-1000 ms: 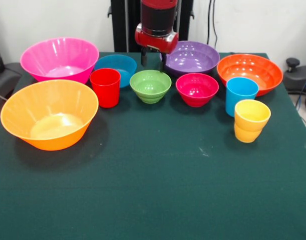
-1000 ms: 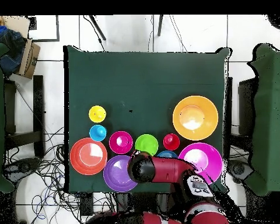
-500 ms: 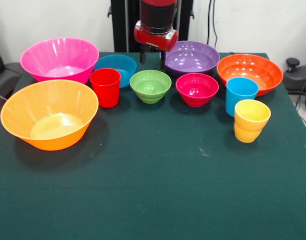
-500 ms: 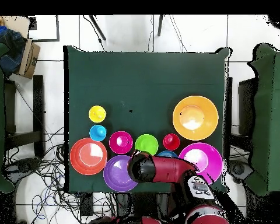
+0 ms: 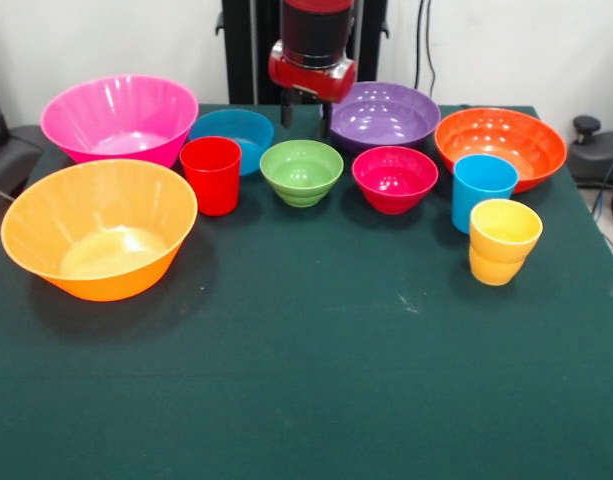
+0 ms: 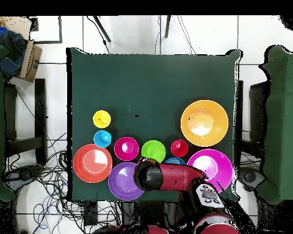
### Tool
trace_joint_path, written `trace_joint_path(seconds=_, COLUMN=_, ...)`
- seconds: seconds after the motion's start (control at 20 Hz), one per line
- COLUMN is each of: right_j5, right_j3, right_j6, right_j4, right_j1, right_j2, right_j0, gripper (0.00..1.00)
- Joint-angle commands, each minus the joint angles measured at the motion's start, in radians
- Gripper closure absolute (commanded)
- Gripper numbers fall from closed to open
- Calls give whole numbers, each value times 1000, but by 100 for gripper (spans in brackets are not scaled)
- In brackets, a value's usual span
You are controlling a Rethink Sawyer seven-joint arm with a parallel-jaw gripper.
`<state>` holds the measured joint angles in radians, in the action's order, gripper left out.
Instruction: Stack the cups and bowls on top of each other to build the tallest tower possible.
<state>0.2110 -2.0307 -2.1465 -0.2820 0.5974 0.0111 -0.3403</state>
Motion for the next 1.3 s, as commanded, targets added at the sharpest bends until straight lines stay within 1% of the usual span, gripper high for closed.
trace_joint_path(seconds=0.05, right_j5=37, right_j3=57, right_j6=-75, right_j4=24, right_j1=-66, right_j2=-54, right_j0=12, gripper=0)
trace_joint_path(seconds=0.15, right_j5=35, right_j3=68, right_j6=-73, right_j4=23, right_j1=-78, right_j2=-53, right_j0=11, gripper=0)
trace_joint_path(seconds=0.45, right_j5=22, right_j3=66, right_j6=-75, right_j4=21, right_j1=-84, right_j2=-55, right_j0=10, gripper=0)
trace_joint_path(seconds=1.3, right_j5=24, right_j3=67, right_j6=-73, right_j4=23, right_j1=-80, right_j2=-58, right_j0=8, gripper=0)
